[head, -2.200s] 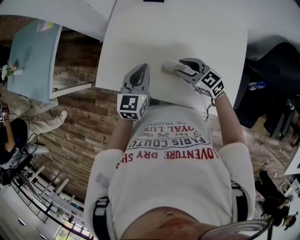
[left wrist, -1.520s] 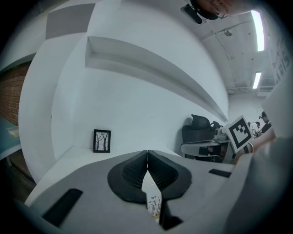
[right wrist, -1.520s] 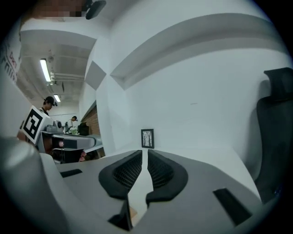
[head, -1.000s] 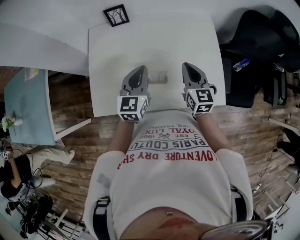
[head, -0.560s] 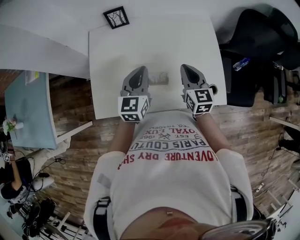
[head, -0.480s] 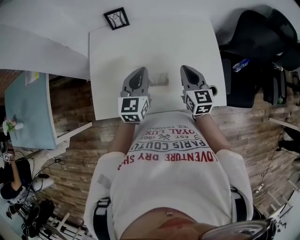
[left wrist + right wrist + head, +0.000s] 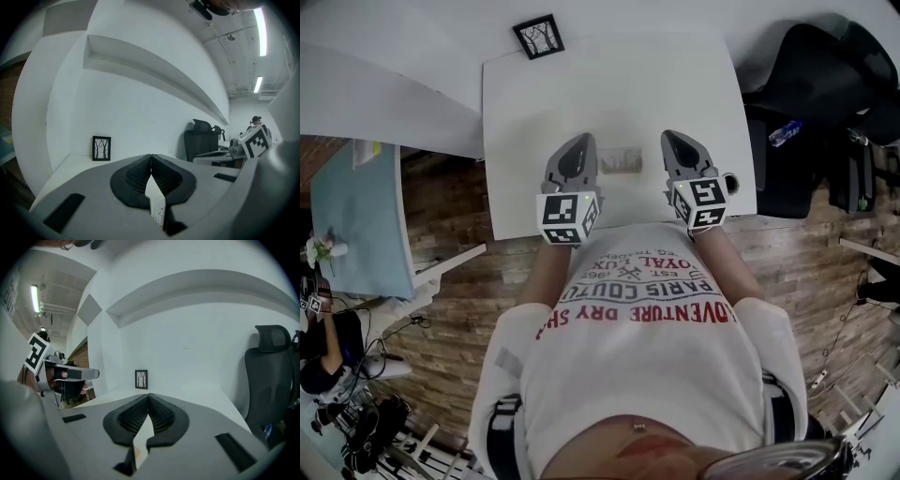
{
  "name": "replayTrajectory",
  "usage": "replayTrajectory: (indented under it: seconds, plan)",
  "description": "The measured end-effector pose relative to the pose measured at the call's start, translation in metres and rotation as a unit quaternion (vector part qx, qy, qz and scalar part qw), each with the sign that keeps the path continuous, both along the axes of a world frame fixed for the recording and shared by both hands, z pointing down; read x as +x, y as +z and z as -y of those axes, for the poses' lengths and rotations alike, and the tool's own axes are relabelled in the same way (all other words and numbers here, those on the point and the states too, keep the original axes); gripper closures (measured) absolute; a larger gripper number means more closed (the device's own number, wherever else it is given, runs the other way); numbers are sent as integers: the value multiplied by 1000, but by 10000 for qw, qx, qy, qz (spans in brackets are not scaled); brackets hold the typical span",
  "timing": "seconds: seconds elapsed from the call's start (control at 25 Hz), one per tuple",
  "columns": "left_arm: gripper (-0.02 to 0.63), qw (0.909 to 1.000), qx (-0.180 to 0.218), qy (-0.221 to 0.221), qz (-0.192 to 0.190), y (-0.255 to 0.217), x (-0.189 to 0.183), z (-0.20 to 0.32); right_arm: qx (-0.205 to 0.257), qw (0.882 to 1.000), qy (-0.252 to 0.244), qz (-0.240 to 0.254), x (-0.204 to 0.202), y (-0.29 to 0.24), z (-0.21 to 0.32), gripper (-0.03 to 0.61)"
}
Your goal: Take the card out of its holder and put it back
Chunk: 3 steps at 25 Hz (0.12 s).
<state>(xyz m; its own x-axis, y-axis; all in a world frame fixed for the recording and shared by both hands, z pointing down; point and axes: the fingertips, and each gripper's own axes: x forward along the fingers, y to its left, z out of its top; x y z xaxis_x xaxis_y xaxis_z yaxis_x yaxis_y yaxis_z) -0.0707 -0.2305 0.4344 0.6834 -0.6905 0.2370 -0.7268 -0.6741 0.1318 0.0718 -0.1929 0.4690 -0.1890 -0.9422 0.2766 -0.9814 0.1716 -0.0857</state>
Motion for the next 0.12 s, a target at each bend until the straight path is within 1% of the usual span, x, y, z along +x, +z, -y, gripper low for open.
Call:
replayTrajectory:
  seconds: [0.12]
  plan:
    - [589, 10000, 4, -21, -11, 0, -1, 3, 20, 10000, -37, 0, -2, -1, 3, 554]
